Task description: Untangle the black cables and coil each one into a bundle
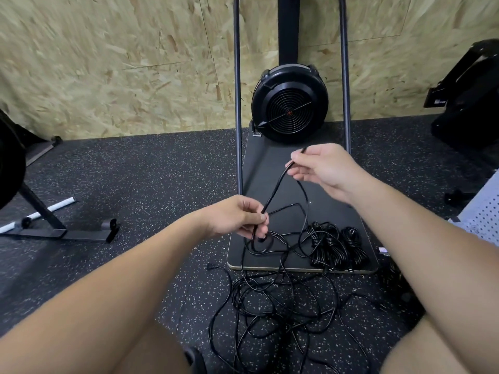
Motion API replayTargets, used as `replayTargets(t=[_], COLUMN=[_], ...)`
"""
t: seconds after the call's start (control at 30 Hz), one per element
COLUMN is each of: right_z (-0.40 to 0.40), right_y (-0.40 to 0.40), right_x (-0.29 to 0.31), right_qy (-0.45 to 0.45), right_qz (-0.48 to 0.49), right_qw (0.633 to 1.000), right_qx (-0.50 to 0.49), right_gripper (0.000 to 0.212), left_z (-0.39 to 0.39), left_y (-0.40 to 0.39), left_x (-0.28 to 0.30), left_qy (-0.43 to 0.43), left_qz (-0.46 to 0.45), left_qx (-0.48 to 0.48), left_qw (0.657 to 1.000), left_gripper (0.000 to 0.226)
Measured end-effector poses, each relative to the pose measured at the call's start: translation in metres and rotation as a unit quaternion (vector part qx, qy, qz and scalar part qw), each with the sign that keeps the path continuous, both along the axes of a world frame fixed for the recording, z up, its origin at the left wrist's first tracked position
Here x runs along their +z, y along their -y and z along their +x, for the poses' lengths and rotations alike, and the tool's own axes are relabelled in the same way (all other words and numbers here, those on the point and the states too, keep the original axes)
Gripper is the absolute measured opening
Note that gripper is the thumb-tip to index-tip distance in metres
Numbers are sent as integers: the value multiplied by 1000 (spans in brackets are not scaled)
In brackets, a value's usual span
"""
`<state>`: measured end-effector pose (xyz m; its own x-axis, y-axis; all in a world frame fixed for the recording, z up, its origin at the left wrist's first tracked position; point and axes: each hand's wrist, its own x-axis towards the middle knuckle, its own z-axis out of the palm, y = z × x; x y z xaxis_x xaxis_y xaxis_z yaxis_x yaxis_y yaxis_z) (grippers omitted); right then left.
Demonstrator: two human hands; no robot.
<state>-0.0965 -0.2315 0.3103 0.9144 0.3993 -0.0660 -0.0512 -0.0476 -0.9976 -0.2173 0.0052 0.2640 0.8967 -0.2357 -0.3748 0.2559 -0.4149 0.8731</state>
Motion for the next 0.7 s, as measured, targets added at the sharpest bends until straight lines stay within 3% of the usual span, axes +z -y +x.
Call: replayTargets(t=[0.07,0.13,0.17,0.2,0.3,0.37,0.43,0.53,0.63,0.7], right_z=[5,8,4,2,-9,-20,-30,-31,-30,-28], right_y=[7,13,14,14,6,-4,-13,-18,-17,-16], right_x=[-1,-3,-2,-2,-5,-11,-20,-23,-14,-8], right_qy=[59,166,215,255,320,299,273,229,128,54], right_qz=[-164,-370,-430,-439,-351,-351,-378,-344,-188,-62], right_qw=[984,909,869,854,878,866,848,881,960,989], right_qx=[-44,-100,-117,-112,63,192,253,229,163,120], right_gripper=[33,29,26,24,29,41,30,24,19,18], left_z=[-1,-1,-1,0,5,8,9,12,11,9], left_y=[2,4,6,8,13,14,14,9,4,4], left_x=[1,2,3,5,11,14,17,21,21,16], left_qy=[19,40,58,79,136,167,180,178,175,161], left_qz=[-7,-11,-1,15,60,88,91,19,-56,-88], left_qx=[33,52,60,69,90,94,102,137,165,176], left_qw=[999,998,997,994,985,977,974,974,969,967], left_gripper=[20,25,24,23,20,22,23,7,21,20])
